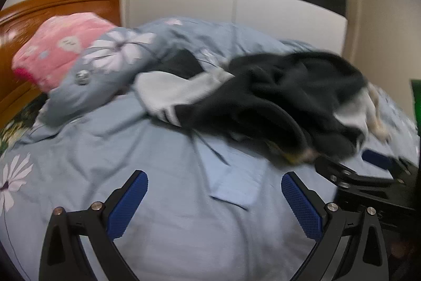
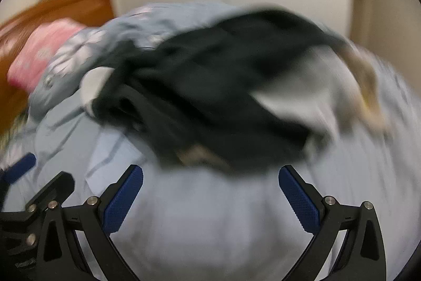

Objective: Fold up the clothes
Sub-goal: 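Grasp the black fleece jacket with both grippers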

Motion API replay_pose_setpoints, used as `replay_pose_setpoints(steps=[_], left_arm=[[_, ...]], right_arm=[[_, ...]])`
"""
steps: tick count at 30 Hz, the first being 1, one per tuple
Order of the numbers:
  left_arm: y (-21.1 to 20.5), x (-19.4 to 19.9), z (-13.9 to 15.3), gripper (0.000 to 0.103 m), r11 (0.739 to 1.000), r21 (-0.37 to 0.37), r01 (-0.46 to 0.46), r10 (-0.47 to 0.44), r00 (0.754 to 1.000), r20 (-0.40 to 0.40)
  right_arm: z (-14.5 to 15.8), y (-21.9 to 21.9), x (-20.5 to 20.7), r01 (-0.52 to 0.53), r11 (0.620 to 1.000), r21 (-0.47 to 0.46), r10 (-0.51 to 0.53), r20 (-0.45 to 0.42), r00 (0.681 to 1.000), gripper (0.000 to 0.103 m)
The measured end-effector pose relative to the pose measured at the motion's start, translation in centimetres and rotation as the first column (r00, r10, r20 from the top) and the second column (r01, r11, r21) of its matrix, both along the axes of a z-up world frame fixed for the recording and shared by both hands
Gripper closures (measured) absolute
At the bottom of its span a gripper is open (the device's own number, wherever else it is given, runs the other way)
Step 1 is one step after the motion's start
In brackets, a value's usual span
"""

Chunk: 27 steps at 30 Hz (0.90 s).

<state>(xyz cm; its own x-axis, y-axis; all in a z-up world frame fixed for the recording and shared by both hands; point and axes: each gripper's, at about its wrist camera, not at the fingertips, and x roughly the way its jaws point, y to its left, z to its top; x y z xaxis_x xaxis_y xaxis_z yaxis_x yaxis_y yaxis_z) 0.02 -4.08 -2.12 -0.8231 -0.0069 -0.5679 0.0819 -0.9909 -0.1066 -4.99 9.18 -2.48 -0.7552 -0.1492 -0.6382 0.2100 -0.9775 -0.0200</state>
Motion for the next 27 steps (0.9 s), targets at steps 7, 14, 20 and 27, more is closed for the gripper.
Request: replay_pose_setpoints(steps=[7,14,20,27], left_arm=[[-3.8,0.3,0.0,0.0,0.995,0.03,-0.093,0.092,0.996,0.015],[-4.9,0.6,-0.7,0.0,0.986,0.039,-0.162,0.16,0.985,0.057],[-5.5,0.9,-0.7,0.0,0.984,0.036,-0.175,0.172,0.984,0.054],[-6.6,1.4,-0.5,0.0,0.977,0.152,-0.148,0.143,0.989,0.041]], right_arm=[[0.2,-5.0,-4.3,0.019,0.978,0.209,-0.003,-0.076,0.997,0.001],[-0.5,-5.0,-5.8,0.049,0.942,0.331,-0.041,-0.031,0.999,0.036],[4.2,-3.4,-6.4,0.102,0.952,0.288,-0.084,-0.077,0.993,0.084],[10.2,-0.8,-1.0,0.104,0.968,0.228,-0.074,-0.138,0.988,0.086]])
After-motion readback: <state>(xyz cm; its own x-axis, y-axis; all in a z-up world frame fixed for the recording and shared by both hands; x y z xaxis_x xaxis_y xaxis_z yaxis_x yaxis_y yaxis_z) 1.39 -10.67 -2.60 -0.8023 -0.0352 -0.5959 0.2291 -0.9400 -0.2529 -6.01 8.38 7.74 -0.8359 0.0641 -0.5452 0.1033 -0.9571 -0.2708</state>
